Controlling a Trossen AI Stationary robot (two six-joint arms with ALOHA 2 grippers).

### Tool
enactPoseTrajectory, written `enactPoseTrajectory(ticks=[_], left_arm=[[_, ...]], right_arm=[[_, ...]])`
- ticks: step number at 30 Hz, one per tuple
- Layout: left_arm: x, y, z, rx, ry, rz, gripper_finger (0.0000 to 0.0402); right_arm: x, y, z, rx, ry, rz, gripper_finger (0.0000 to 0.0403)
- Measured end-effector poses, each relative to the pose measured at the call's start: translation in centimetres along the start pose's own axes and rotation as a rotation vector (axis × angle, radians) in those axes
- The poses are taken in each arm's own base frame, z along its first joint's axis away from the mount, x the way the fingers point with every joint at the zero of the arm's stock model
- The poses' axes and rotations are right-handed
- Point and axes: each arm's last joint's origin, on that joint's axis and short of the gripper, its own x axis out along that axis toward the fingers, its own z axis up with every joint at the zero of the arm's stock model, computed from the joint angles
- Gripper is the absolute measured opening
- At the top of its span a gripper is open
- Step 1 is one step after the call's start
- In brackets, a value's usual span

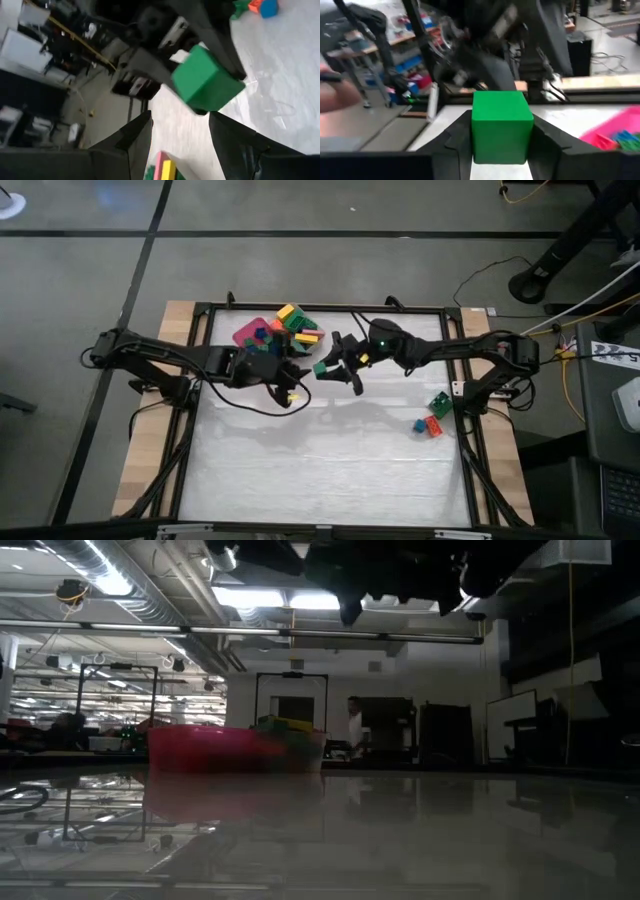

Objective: Sort blocks by size
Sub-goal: Put the small green block into the pink bin

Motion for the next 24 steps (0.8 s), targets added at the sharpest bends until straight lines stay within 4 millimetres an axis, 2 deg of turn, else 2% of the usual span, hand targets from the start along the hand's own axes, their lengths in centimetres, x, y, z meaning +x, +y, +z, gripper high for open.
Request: enactPoseTrajectory(ticks=[6,13,24], left_arm=[[0.9,-1.0,0.9,0.099,-0.045,0.015,0.0184],[1.0,-1.1,1.5,0.144,-0.074,0.051,0.0184],[1.0,-1.0,1.5,0.087,-0.080,0.056,0.0184]], right_arm=[[0.2,0.1,1.6,0.027,-0.034,0.024,0.0139],[0.3,0.2,1.8,0.022,-0.045,0.024,0.0140],[0.3,0.2,1.9,0.037,-0.051,0.015,0.0140]])
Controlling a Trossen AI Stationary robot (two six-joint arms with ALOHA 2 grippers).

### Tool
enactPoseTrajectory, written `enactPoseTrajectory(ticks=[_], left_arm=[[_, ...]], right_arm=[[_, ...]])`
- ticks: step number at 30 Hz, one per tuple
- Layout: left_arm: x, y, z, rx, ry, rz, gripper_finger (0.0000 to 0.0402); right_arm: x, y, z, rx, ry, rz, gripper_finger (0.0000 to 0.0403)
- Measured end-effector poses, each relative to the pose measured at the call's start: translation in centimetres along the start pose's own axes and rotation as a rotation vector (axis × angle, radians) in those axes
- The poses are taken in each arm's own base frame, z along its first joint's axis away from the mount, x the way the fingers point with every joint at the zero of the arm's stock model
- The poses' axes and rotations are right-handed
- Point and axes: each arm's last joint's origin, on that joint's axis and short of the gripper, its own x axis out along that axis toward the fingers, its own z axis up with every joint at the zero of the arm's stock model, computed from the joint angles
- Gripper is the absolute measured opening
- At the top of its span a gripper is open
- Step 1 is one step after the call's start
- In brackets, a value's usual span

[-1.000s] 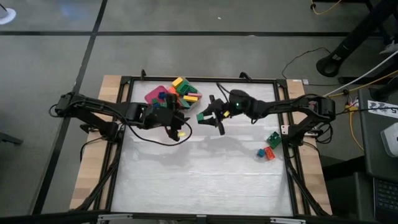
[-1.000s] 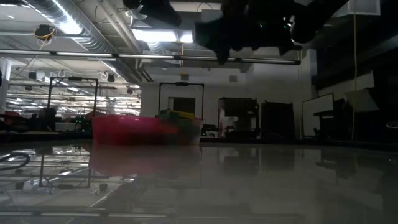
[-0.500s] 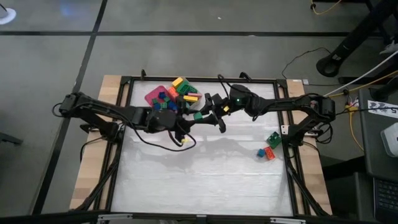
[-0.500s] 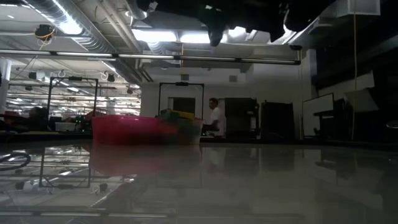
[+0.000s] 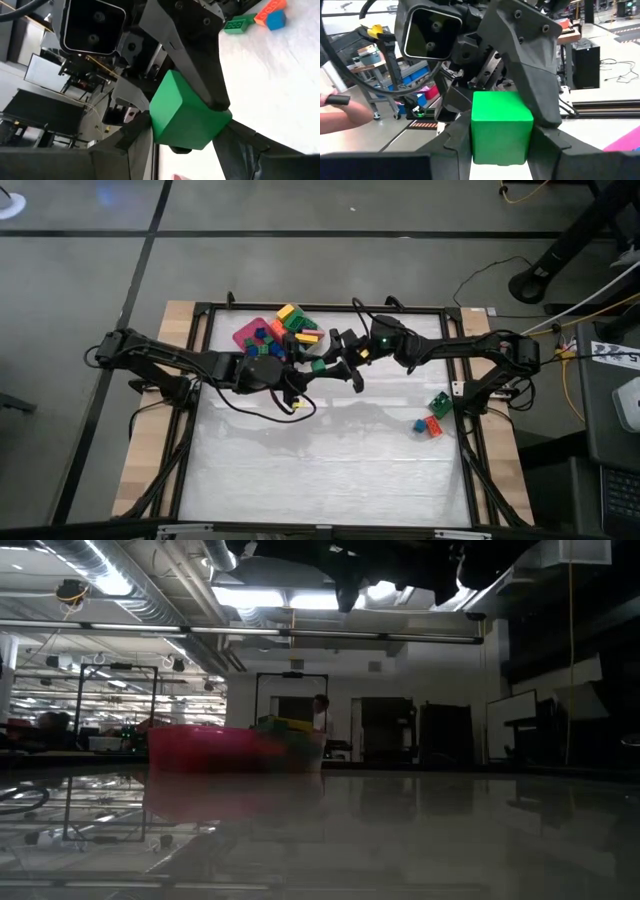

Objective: Sort blocks by size
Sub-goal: Put the small green block into the pink bin

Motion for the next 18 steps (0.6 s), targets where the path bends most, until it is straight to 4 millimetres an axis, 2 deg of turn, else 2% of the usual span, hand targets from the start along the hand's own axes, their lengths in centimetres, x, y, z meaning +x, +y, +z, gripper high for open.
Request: enactPoseTrajectory(ticks=[10,18], left_arm=[[-0.03,0.17,0.06,0.031,-0.003,0.015,0.0183],[0.12,0.60,0.04,0.095,0.007,0.057,0.0129]], right_arm=[[0.02,-0.07,0.25,0.024,-0.037,-0.056,0.0140],[-0.02,-0.11,0.42,0.047,-0.055,-0.066,0.0140]])
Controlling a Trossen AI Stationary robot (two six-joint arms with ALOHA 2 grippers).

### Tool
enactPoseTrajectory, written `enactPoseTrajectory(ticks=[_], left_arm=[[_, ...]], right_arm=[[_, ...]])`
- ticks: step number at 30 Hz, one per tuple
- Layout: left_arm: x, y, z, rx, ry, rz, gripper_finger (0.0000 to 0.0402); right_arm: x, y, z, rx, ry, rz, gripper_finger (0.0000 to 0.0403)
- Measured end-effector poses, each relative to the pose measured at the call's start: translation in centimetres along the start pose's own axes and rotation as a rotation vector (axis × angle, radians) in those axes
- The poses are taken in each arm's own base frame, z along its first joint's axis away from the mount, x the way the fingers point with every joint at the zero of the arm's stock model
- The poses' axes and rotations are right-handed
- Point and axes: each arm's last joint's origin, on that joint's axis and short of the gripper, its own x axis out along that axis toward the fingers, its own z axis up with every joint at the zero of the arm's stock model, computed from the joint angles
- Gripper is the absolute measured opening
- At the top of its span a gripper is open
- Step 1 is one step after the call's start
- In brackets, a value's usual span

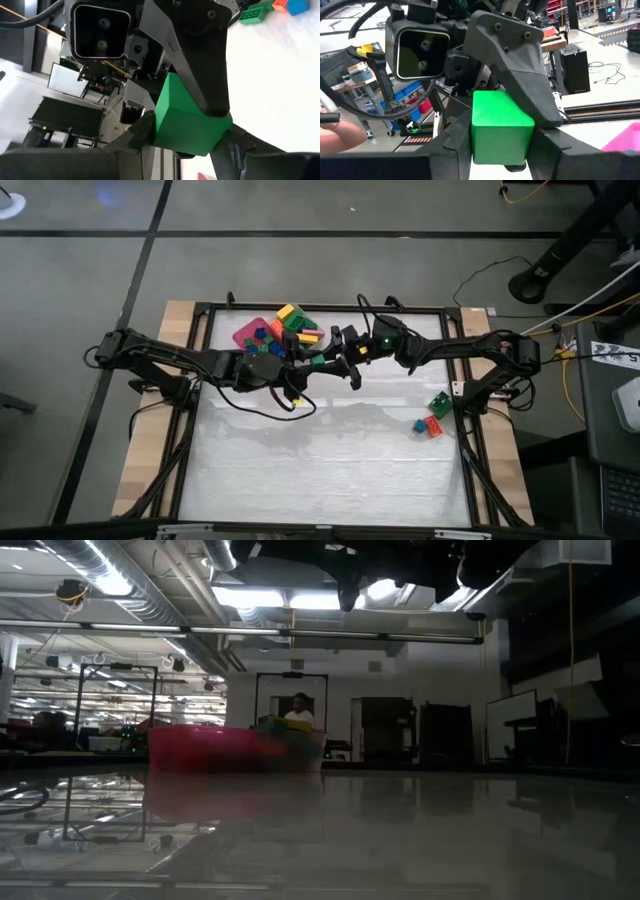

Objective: Sort blocks by size
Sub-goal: Put the small green block into the pink bin

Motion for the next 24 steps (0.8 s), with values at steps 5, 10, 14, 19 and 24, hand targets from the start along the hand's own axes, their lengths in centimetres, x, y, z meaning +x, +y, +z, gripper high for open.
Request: enactPoseTrajectory(ticks=[5,10,14,19,24], left_arm=[[0.1,0.1,-0.1,-0.006,0.005,0.004,0.0128],[0.1,0.2,-0.1,-0.018,0.005,0.005,0.0130],[0.2,0.1,-0.1,-0.031,0.003,0.006,0.0133],[0.2,0.0,-0.3,-0.069,0.032,-0.003,0.0128],[0.0,-0.5,-1.4,-0.084,0.166,0.002,0.0128]], right_arm=[[0.0,0.0,0.0,-0.002,-0.003,0.001,0.0142],[0.0,-0.1,0.0,-0.018,-0.010,-0.025,0.0166],[0.0,-0.2,0.0,-0.017,-0.013,-0.043,0.0203],[-0.2,-0.5,0.0,-0.008,-0.005,-0.058,0.0237],[-1.9,-1.2,1.0,0.007,0.032,-0.114,0.0234]])
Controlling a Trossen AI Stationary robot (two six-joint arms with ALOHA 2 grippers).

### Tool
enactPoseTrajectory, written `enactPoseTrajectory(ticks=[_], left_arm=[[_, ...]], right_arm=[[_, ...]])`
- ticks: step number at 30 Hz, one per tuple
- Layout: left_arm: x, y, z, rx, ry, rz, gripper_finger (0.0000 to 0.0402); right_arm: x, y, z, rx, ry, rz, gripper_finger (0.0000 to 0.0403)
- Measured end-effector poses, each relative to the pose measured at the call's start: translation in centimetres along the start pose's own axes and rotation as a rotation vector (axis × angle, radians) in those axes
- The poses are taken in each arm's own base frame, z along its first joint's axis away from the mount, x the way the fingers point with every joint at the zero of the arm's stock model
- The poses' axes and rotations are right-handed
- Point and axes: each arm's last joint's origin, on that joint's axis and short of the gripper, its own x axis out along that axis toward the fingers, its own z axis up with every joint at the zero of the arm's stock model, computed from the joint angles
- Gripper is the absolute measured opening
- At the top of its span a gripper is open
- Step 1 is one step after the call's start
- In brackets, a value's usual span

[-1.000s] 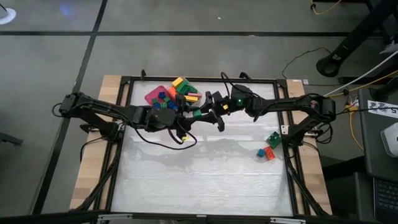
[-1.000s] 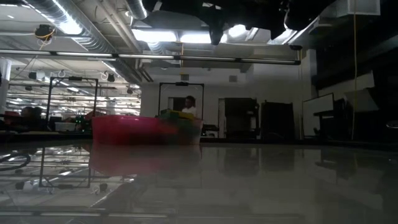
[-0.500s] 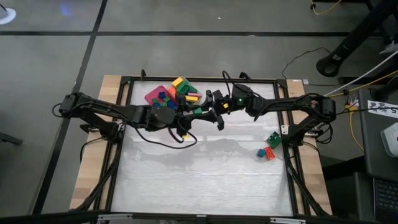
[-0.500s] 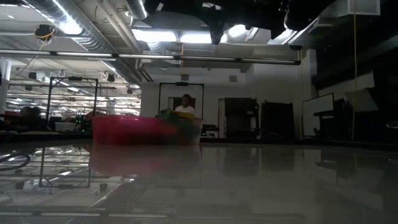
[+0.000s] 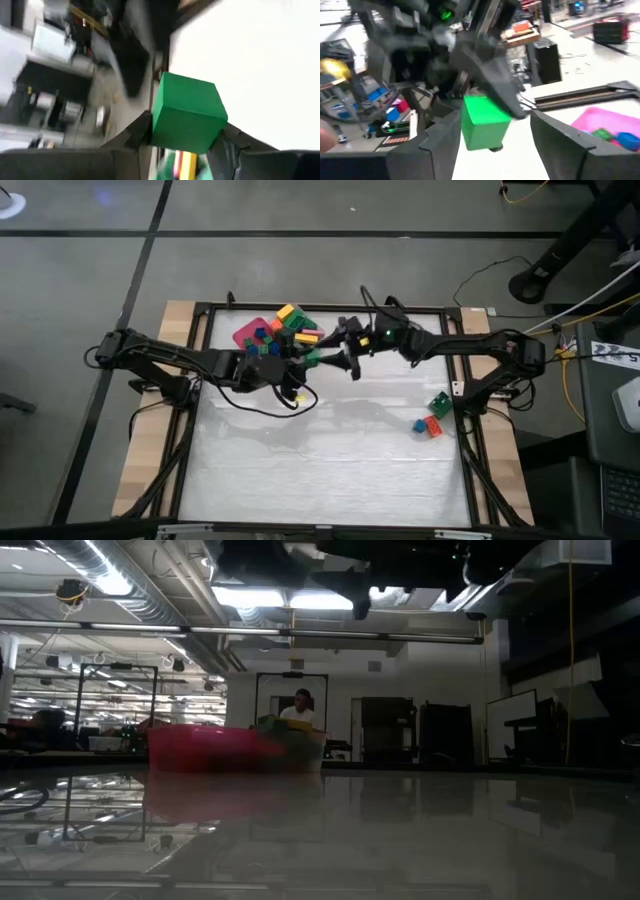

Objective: Sort blocks by size
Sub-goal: Put the small green block into the pink bin, then put the small blue block into the pink bin

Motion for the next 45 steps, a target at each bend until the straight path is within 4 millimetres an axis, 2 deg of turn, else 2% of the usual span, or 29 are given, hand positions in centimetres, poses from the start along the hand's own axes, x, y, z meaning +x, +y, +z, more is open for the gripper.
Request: enactPoseTrajectory(ticks=[5,11,17,22,26,33,40,45], left_arm=[[0.4,-0.1,-2.3,-0.023,0.183,-0.030,0.0128],[1.4,1.2,-6.9,-0.152,0.509,-0.034,0.0128],[2.9,3.6,-11.2,-0.376,0.734,-0.012,0.0131],[4.5,4.0,-14.8,-0.496,0.823,-0.006,0.0160],[5.2,3.7,-16.9,-0.596,0.853,-0.077,0.0182],[5.7,3.2,-19.2,-0.733,0.889,-0.103,0.0210],[5.8,3.3,-19.3,-0.819,0.894,-0.059,0.0208],[6.0,3.2,-18.9,-0.816,0.856,-0.058,0.0208]], right_arm=[[-3.0,-1.1,0.8,0.015,0.122,-0.039,0.0227],[-6.2,-1.1,0.4,0.163,0.316,-0.114,0.0227],[-7.0,0.2,-2.3,0.326,0.579,-0.137,0.0227],[-6.7,2.1,-4.6,0.343,0.743,-0.178,0.0227],[-6.4,4.1,-5.8,0.328,0.852,-0.169,0.0227],[-6.3,8.2,-7.7,0.284,1.036,-0.120,0.0227],[-7.9,12.3,-9.9,0.297,1.257,-0.442,0.0227],[-8.8,15.0,-11.3,0.314,1.313,-0.545,0.0227]])
